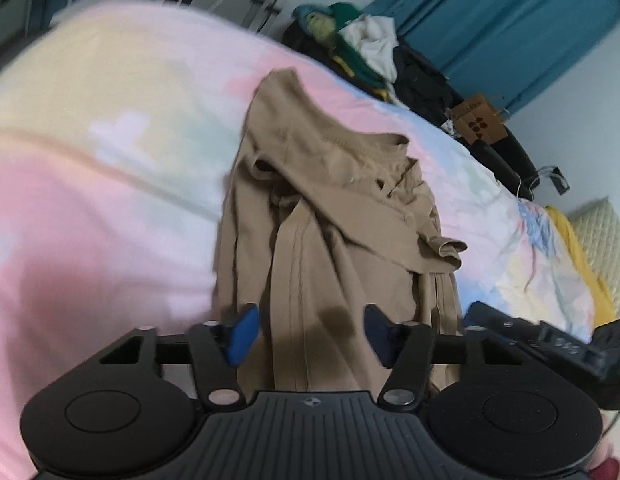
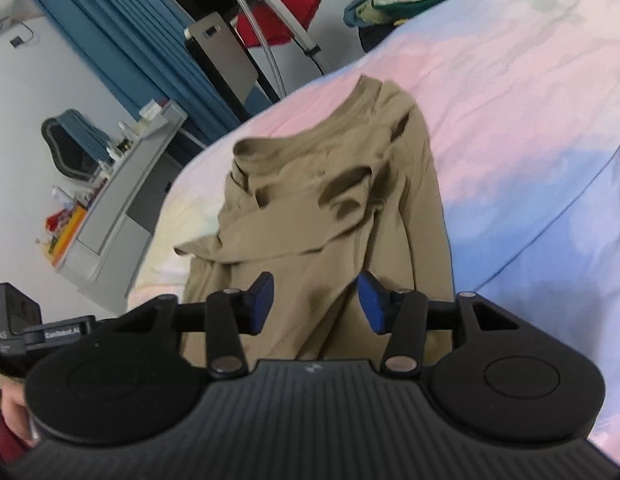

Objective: Fold clothes
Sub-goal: 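Open both grippers and release the folded hem onto the shirt, then grasp the folded shirt edge with both grippers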

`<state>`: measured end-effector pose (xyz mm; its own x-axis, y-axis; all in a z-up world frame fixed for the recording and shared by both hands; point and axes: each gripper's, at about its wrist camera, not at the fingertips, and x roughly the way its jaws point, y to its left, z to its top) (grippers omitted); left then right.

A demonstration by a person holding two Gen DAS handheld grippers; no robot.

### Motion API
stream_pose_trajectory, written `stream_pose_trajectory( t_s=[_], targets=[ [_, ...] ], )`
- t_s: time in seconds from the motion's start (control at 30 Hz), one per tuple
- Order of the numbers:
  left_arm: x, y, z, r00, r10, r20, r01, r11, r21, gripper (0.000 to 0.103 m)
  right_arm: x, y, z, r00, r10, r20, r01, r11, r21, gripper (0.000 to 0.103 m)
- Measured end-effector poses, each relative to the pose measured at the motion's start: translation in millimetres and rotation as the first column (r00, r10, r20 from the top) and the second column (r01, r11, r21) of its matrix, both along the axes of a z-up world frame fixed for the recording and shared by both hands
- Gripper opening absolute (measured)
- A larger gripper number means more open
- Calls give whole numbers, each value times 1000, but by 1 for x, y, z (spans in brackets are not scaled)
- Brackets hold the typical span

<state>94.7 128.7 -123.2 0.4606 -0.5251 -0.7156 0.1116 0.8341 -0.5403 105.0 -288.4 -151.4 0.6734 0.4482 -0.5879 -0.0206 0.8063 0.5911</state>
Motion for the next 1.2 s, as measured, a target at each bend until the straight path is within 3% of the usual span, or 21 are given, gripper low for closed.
stream_pose_trajectory(
  t_s=[0.03, 0.1, 0.17, 0.2, 0.3, 0.37, 0.5, 0.7, 0.77, 0.9, 1.1, 1.2],
  targets=[
    [0, 1, -3, 1000, -2, -14, 2, 1000, -18, 44, -1, 3, -2, 1000, 11, -7, -11, 1000, -2, 47],
    [0, 2, -8, 999, -6, -41, 4, 998, -55, 36, -1, 6, -6, 999, 29, -23, -28, 1000, 3, 32],
    [0, 2, -8, 999, -7, -37, 4, 998, -58, 20, 2, 9, -11, 998, 43, -38, -42, 999, 11, 12],
    [-1, 1, -6, 1000, -7, -26, 5, 999, -48, 13, 2, 10, -10, 998, 45, -33, -45, 999, -2, 10],
    [-5, 0, 1, 1000, -7, 14, 7, 999, -41, 6, 0, 8, -4, 999, 42, -6, -43, 999, -15, 5],
    [-7, 1, 6, 999, -3, 40, 5, 999, -49, 6, -2, 2, 0, 1000, 27, 9, -27, 1000, 8, 4],
    [-4, 15, 20, 996, 42, 81, -29, 988, -152, 5, -3, -18, 7, 998, -46, 32, 44, 996, 82, 3],
    [21, 36, 25, 983, 164, 84, -133, 946, -296, 5, 11, -47, 0, 988, -152, 9, 147, 968, 202, 3],
    [32, 34, 22, 980, 181, 82, -151, 947, -284, 5, 21, -52, -1, 983, -182, 16, 173, 959, 224, 3],
    [54, 27, 13, 975, 205, 84, -182, 956, -229, 5, 44, -57, -1, 973, -228, 38, 217, 959, 182, 3],
    [80, 19, -4, 971, 226, 74, -212, 965, -153, 6, 69, -57, -25, 969, -246, 15, 242, 962, 129, 3],
    [80, 22, -10, 971, 229, 65, -216, 963, -159, 14, 76, -56, -36, 967, -254, -7, 253, 962, 98, 3]
  ],
)
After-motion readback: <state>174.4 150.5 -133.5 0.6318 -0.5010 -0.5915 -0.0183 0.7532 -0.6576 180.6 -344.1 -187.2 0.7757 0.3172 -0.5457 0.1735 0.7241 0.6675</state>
